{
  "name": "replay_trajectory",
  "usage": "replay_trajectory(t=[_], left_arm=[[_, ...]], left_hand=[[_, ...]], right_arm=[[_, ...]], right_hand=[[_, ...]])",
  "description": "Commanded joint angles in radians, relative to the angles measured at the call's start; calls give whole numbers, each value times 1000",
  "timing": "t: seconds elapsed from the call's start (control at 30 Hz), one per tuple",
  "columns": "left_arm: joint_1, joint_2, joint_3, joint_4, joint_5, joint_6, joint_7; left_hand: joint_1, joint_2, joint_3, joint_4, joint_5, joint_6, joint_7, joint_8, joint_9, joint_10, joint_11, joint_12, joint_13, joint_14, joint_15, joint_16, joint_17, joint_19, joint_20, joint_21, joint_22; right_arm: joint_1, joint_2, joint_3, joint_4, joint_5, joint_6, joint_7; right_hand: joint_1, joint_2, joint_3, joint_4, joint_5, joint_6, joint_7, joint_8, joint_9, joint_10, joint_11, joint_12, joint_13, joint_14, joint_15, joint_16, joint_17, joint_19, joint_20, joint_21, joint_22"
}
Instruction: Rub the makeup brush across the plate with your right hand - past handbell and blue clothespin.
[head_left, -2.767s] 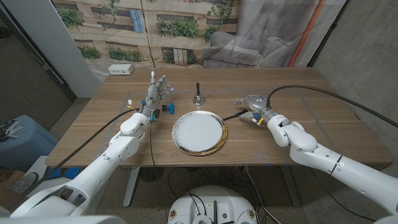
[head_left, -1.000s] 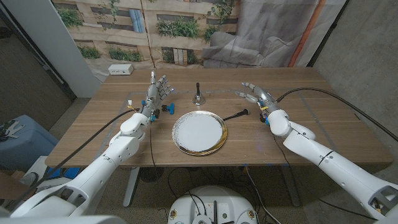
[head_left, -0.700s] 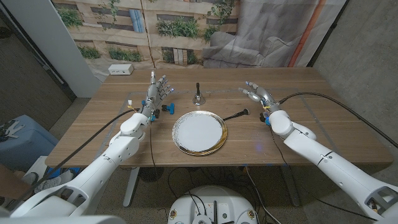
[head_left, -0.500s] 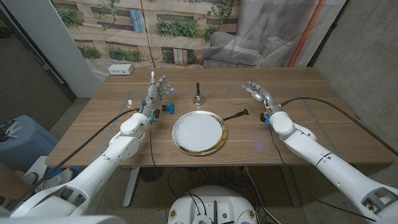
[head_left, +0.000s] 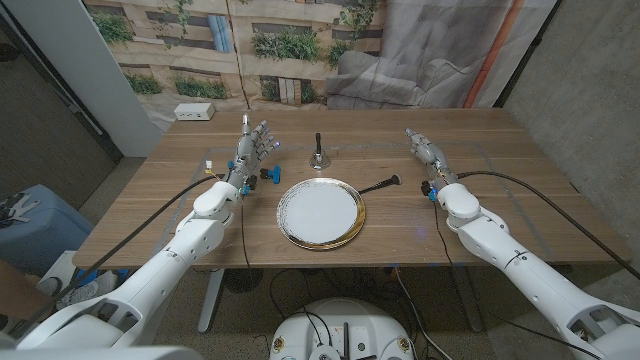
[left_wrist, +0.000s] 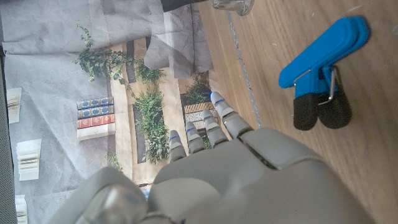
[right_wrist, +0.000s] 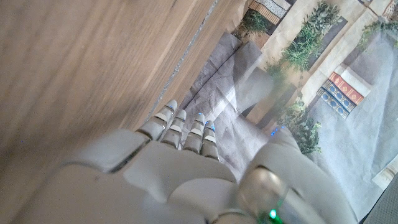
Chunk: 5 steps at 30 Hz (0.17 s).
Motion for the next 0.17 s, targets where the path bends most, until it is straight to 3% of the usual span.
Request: replay_trajectory(t=[0.03, 0.17], left_arm=[[0, 0, 0, 0, 0, 0, 0], [0, 0, 0, 0, 0, 0, 0]], left_hand=[[-1, 15, -2, 7, 4, -1, -10, 4, 2, 3, -7, 7, 3, 7, -14, 3, 2, 7, 0, 4, 5], [-1, 15, -2, 7, 4, -1, -10, 4, 2, 3, -8, 7, 3, 7, -13, 3, 2, 7, 0, 4, 5]], right_arm=[[8, 73, 45, 94, 190, 106, 64], [8, 109, 63, 152, 246, 178, 104]], right_hand=[[-33, 6, 0, 16, 4, -13, -2, -1, -1, -12, 0, 2, 0, -5, 1, -6, 0, -11, -1, -2, 1], [-45, 14, 0, 22, 6, -12, -7, 2, -1, -11, 3, 4, 0, -7, -1, -7, 0, -14, -4, -1, 1]])
